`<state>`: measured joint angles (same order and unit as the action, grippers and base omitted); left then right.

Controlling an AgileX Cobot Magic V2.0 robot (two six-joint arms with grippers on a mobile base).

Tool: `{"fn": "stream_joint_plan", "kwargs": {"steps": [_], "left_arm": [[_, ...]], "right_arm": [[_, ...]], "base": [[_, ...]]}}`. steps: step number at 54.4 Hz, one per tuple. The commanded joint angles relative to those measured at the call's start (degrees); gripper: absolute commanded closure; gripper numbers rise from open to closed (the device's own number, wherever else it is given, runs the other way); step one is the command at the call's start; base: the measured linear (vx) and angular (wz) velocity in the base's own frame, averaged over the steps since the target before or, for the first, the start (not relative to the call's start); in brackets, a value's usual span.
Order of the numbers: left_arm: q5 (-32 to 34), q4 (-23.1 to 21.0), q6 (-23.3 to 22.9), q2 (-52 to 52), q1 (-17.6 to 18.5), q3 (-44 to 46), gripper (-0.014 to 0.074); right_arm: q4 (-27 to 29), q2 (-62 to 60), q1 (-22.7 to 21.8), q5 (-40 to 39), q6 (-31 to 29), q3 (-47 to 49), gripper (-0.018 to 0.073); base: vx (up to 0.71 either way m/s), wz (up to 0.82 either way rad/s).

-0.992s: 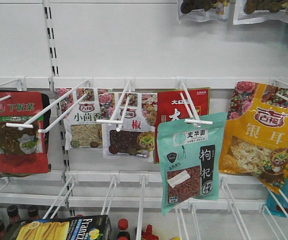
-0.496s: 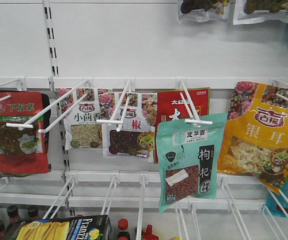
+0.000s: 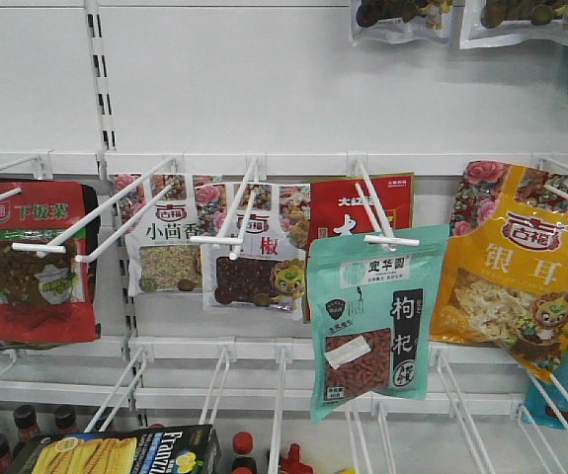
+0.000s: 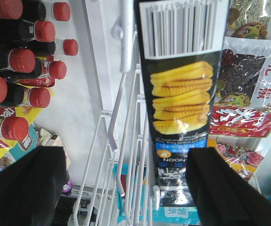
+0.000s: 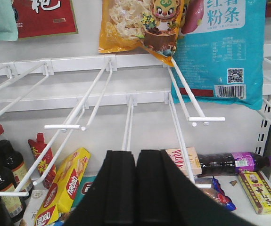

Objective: Pick snacks and fruit into basket
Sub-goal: 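Lift the held biscuit box upward off the shelf with left gripper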

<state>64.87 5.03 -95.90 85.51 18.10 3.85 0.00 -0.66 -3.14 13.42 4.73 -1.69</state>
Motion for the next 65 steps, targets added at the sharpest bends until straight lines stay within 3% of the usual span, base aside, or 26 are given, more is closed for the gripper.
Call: {"fn": "stream_joint_plan", "kwargs": {"steps": [1, 8, 47, 56, 65], "left_arm": [[14.21, -0.16, -0.40, -1.15, 0.37, 1.19, 0.0003], [14.21, -0.16, -3.51, -1.15, 0.37, 1.19, 0.0003], [14.21, -0.63, -2.68, -2.96, 0.37, 1.42, 0.0003], [14.21, 1.40, -2.68, -2.96, 0.37, 5.09, 0.0003], [14.12, 0.72, -3.31, -2.96, 0.37, 7.25, 0.0003]], "right_arm": [[-0.63, 0.89, -0.07, -4.68, -0.17, -0.37, 0.0568], [-0.63, 0.89, -0.07, -4.68, -0.17, -0.37, 0.0568], [-0.63, 0.89, -0.07, -4.68, -0.17, -0.37, 0.0568], [-0.63, 0.89, -0.07, -4.68, -0.17, -0.37, 0.0568], [-0.63, 0.89, -0.07, -4.68, -0.17, -0.37, 0.0568]], "base": [[0.00, 0.00], [0.00, 0.00], [0.00, 0.00], [0.00, 0.00], [0.00, 0.00]]}}
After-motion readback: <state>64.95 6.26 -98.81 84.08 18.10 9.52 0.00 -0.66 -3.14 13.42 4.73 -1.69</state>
